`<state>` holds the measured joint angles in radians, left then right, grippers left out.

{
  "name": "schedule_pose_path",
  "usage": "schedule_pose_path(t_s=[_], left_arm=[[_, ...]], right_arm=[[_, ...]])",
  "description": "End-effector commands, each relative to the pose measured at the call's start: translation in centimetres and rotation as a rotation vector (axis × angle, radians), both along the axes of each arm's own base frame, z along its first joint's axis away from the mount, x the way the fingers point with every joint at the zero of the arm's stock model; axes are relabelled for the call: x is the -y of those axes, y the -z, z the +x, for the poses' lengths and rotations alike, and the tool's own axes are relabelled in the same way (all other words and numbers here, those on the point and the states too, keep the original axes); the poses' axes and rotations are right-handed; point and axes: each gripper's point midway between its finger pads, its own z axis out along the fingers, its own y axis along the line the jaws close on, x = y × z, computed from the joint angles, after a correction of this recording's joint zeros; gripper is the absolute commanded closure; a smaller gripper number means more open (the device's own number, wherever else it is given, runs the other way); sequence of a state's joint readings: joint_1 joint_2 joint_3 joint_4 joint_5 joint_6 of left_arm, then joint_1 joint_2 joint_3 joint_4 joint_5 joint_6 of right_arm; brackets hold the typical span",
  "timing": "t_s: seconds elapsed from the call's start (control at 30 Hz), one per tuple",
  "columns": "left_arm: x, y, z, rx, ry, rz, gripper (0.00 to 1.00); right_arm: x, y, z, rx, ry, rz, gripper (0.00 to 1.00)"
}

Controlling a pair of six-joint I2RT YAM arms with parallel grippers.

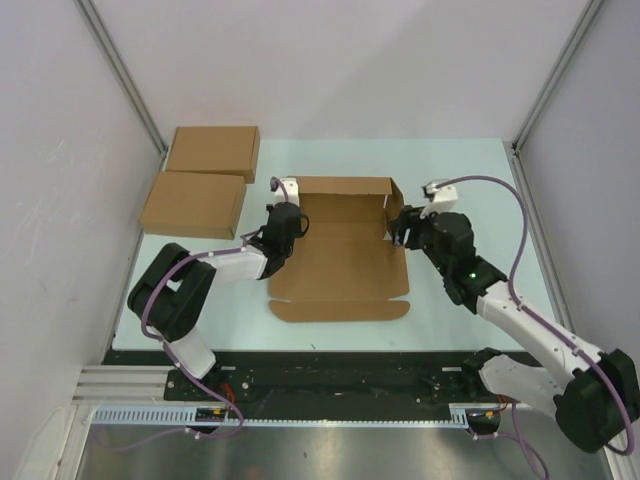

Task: Fold the paper box

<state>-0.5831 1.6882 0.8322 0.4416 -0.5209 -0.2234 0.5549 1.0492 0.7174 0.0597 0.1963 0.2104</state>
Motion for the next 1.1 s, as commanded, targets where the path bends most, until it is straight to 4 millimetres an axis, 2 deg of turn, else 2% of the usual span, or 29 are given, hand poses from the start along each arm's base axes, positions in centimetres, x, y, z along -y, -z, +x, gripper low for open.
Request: schedule_pose_path(t_s=[0.0, 0.07, 0.1, 0.2, 0.23, 0.37, 0.43, 0.47, 0.5, 0.87, 1.07], left_arm=[[0.1, -1.7, 0.1, 0.057, 0.027, 0.037, 1.0], [0.1, -1.7, 0.1, 0.058, 0.027, 0.042, 1.0], [0.1, -1.8, 0.2, 0.059, 0.027, 0.041, 1.0], [0.1, -1.6, 0.1, 0.057, 0.028, 0.04, 1.0], [0.1, -1.6, 0.1, 0.056, 0.029, 0.04, 1.0], [0.3, -1.3, 0.1, 0.05, 0.034, 0.039, 1.0], [0.3, -1.4, 0.1, 0.051, 0.036, 0.037, 1.0], [0.3, -1.4, 0.1, 0.051, 0.034, 0.038, 1.0], [0.3, -1.3, 0.1, 0.049, 0.036, 0.039, 1.0], [0.6, -0.8, 0.2, 0.039, 0.05, 0.048, 1.0], [0.6, -0.7, 0.2, 0.036, 0.054, 0.056, 1.0]], right_arm=[[4.7, -2.0, 1.2, 0.073, 0.143, 0.081, 0.36], [6.1, -1.8, 1.4, 0.071, 0.183, 0.102, 0.36], [7.4, -1.3, 1.9, 0.063, 0.222, 0.107, 0.37], [9.5, 1.0, 2.8, 0.01, 0.286, 0.134, 0.4], [8.8, 1.5, 2.8, -0.006, 0.249, 0.156, 0.41], [7.4, 5.4, 3.8, -0.094, 0.203, 0.154, 0.45], [6.0, 6.5, 3.7, -0.117, 0.139, 0.164, 0.46], [5.6, 6.3, 4.0, -0.1, 0.12, 0.162, 0.46], [5.2, 7.3, 4.2, -0.118, 0.103, 0.152, 0.46], [1.1, 7.4, 5.8, -0.079, -0.037, 0.15, 0.44], [-0.4, 7.3, 6.7, -0.065, -0.069, 0.133, 0.44]])
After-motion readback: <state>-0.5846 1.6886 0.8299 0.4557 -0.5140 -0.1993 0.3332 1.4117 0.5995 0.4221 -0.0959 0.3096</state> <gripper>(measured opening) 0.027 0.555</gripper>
